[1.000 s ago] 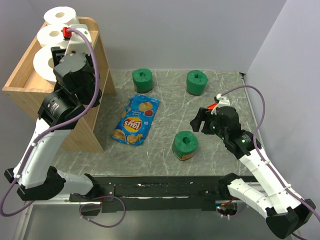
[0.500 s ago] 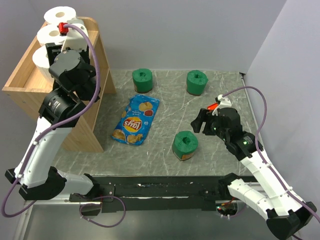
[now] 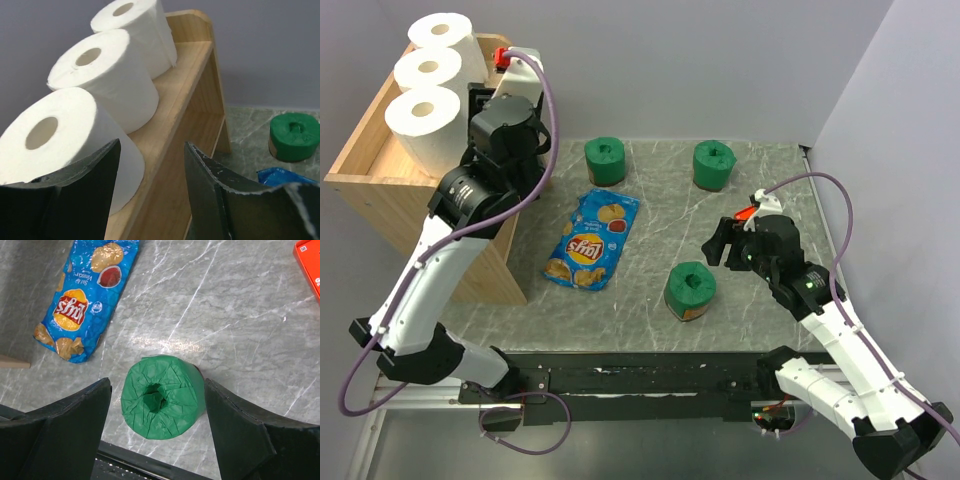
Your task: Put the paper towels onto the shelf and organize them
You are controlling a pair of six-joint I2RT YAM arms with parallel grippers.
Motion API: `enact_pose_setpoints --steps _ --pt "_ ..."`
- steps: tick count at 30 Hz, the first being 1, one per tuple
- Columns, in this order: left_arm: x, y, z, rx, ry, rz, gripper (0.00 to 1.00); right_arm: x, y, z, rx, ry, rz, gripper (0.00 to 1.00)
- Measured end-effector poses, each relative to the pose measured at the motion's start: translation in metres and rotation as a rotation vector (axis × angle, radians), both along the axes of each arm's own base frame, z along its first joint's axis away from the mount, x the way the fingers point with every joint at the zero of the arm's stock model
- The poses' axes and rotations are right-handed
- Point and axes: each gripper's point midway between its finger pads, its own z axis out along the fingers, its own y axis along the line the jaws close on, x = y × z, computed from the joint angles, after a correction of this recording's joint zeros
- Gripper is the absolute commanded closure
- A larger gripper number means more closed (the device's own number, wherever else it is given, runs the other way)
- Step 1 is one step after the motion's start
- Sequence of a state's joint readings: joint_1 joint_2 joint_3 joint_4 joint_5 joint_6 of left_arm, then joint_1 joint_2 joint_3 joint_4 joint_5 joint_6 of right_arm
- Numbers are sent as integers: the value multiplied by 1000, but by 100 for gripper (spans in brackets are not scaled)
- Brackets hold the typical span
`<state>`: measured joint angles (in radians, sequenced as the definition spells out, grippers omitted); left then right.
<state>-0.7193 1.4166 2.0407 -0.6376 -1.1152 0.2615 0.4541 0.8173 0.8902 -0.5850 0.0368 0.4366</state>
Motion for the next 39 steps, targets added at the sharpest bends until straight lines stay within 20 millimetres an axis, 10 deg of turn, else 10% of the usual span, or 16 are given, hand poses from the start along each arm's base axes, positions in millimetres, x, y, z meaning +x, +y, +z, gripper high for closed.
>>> enact_pose_setpoints --steps 20,31,39 --pt "27 58 -58 -92 106 137 42 2 3 -9 -14 31 15 22" --pt "25 59 -58 -116 101 130 36 1 6 -11 -11 41 28 22" --pt "21 32 -44 -185 86 -33 11 -1 9 -11 11 54 34 22"
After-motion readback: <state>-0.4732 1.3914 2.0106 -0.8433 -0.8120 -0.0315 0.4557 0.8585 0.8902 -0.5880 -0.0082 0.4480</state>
